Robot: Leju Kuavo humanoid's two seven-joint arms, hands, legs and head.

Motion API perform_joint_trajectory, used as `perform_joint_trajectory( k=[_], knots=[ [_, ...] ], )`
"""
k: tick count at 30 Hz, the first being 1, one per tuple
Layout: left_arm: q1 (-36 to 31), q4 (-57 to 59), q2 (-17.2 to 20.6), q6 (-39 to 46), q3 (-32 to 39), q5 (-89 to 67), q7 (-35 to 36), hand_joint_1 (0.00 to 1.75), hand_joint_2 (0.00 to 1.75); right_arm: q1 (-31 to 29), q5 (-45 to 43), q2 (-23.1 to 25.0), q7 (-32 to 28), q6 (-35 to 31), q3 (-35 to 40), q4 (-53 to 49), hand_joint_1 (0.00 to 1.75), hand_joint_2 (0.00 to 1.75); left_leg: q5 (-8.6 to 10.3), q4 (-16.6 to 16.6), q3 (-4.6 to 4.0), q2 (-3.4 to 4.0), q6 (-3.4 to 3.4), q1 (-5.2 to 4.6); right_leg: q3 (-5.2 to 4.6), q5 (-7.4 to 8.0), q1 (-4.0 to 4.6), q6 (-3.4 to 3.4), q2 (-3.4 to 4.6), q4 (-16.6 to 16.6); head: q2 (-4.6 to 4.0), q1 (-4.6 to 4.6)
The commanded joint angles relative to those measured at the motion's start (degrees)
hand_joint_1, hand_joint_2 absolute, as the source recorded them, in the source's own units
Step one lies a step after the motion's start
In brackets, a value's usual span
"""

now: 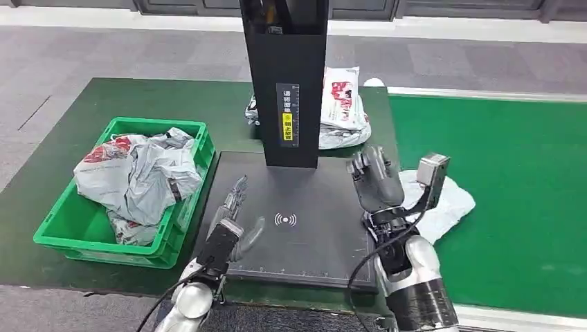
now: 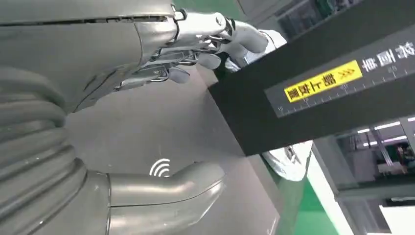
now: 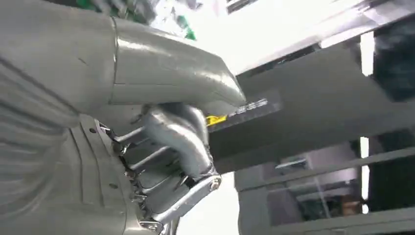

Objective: Moved the parcel from conveyor to table for the left to box.

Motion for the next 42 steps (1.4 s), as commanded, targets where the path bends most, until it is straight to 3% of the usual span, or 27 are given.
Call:
perform_joint_trajectory(
  k=[1,4,6,12,19,22,23,35,38,42],
  knots=[
    [3.14,-1.37,0.99,1.1,4.31,0.39,0.63,0.0,1.75,-4.03,6.54,-2.56,0.17,-7.83,2.27,10.63,0.0,1.75,0.06,-0.19,0.14,0.12,0.02,0.09,0.12,0.16,0.09,-0.02,0.28,-0.28,0.0,0.0],
    [3.02,-1.41,0.87,1.09,4.23,0.39,0.63,0.0,1.75,-4.03,6.53,-2.41,0.18,-7.83,2.3,10.58,0.0,1.75,0.05,-0.07,0.02,-0.07,0.02,0.05,0.03,0.08,0.03,-0.02,0.04,-0.14,0.0,0.0],
    [2.85,-1.11,0.67,1.09,4.39,0.4,0.7,0.0,1.75,-1.49,6.99,-2.83,0.42,-11.83,-1.27,8.46,0.0,1.75,0.05,-0.09,0.01,0.03,0.02,0.09,0.0,0.14,0.05,-0.03,0.17,-0.2,0.0,0.0],
    [3.02,-1.12,0.51,0.61,4.79,-0.03,0.68,0.0,1.75,6.28,10.5,-4.03,-0.65,-12.54,-9.94,-1.38,0.0,1.75,0.06,-0.06,0.0,-0.37,0.02,0.05,0.08,0.01,0.02,-0.01,-0.28,-0.19,0.0,-0.02],
    [4.23,-2.57,0.5,0.38,5.38,-0.8,0.81,0.0,1.75,7.77,16.87,-5.96,0.31,-17.09,-15.07,-6.72,0.0,1.75,0.02,0.0,-0.1,-0.17,0.04,-0.02,-0.11,0.02,-0.05,-0.01,-0.12,-0.08,0.0,0.0],
    [4.55,-2.59,0.55,0.27,5.68,-0.97,0.85,0.0,1.75,7.06,20.31,-7.54,1.12,-16.15,-16.39,-6.93,0.0,1.75,0.03,0.0,-0.1,-0.22,0.05,0.0,-0.09,0.04,-0.02,0.0,-0.12,-0.12,0.0,0.0],
    [4.63,-2.57,0.55,0.18,5.72,-1.07,0.86,0.0,1.75,6.49,22.07,-7.94,1.44,-15.89,-16.54,-6.46,0.0,0.0,0.05,-0.03,-0.11,-0.24,0.07,0.02,-0.07,0.08,0.01,0.0,-0.1,-0.19,0.0,0.0],
    [4.21,-2.36,0.64,-0.46,5.24,-1.42,0.9,0.0,1.75,4.66,26.28,-8.95,2.73,-16.14,-16.26,-3.47,0.0,0.0,0.03,-0.04,-0.07,-0.05,0.05,0.03,-0.09,0.13,0.01,0.0,0.1,-0.18,0.0,0.0],
    [3.01,-1.51,0.63,-1.4,4.48,-1.55,1.29,0.0,1.75,3.51,32.13,-10.44,6.7,-15.52,-14.23,0.92,0.0,0.0,0.0,0.01,-0.05,-0.02,0.05,0.01,-0.08,0.09,-0.01,0.02,0.09,-0.12,0.0,0.0],
    [1.29,0.12,0.46,-1.81,3.68,-1.61,1.4,0.0,1.75,0.34,35.94,-10.32,7.22,-14.71,-12.69,9.2,0.0,0.0,0.08,-0.07,-0.03,-0.01,0.06,0.05,-0.05,0.2,0.03,0.01,0.15,-0.24,0.0,0.0]
  ],
)
